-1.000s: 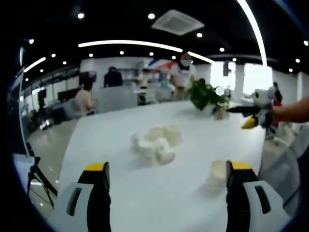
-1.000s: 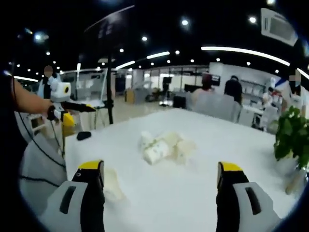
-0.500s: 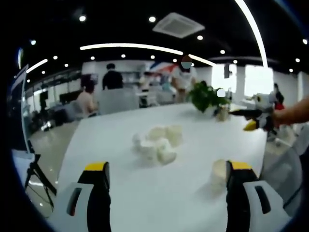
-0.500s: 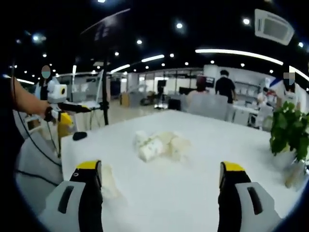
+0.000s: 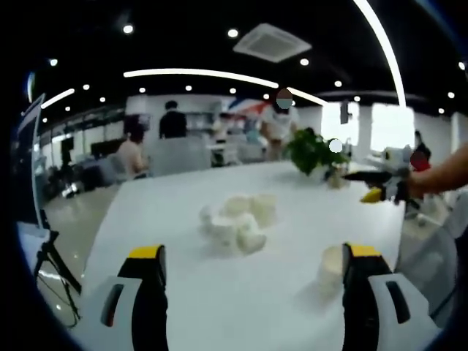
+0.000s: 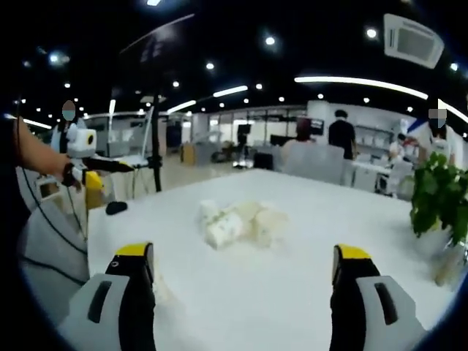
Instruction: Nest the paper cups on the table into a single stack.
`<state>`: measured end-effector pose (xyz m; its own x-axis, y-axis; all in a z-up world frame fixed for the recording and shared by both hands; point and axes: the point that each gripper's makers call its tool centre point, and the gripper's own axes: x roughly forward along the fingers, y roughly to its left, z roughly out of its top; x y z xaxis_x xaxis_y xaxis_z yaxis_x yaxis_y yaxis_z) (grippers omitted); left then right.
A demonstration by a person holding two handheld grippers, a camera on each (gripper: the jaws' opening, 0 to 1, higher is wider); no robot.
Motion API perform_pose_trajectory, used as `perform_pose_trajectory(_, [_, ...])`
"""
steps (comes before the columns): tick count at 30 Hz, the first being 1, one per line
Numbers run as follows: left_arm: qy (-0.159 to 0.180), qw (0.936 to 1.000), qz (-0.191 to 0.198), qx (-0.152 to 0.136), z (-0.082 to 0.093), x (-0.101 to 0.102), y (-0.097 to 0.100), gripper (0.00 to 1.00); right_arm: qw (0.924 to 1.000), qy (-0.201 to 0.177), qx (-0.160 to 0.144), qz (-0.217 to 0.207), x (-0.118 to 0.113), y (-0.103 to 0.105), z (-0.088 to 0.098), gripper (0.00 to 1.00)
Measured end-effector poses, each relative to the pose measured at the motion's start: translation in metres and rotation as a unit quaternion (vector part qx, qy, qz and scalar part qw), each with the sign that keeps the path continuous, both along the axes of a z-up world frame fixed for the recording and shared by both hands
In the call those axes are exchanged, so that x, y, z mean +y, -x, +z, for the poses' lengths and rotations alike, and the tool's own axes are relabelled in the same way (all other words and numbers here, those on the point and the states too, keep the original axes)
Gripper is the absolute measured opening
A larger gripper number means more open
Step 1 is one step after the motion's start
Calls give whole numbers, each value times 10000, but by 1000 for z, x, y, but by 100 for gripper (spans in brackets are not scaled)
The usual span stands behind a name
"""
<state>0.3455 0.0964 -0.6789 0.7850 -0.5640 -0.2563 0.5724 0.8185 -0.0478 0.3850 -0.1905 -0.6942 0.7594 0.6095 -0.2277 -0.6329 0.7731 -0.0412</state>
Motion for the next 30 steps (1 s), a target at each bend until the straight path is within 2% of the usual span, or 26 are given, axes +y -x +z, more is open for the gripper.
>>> perform_pose_trajectory(9, [6, 10000, 7, -51, 4, -2, -2, 98, 9999, -115, -87, 63, 12, -20, -2, 100])
perform_pose_trajectory(16, [71, 10000, 10, 55, 5, -6, -4, 98, 9998, -121, -142, 47, 15, -40, -5, 100])
perform_pose_trajectory(30, [-46, 9998, 107, 157, -6, -4, -6, 98, 9996, -232, -150, 7, 27, -85, -15, 100])
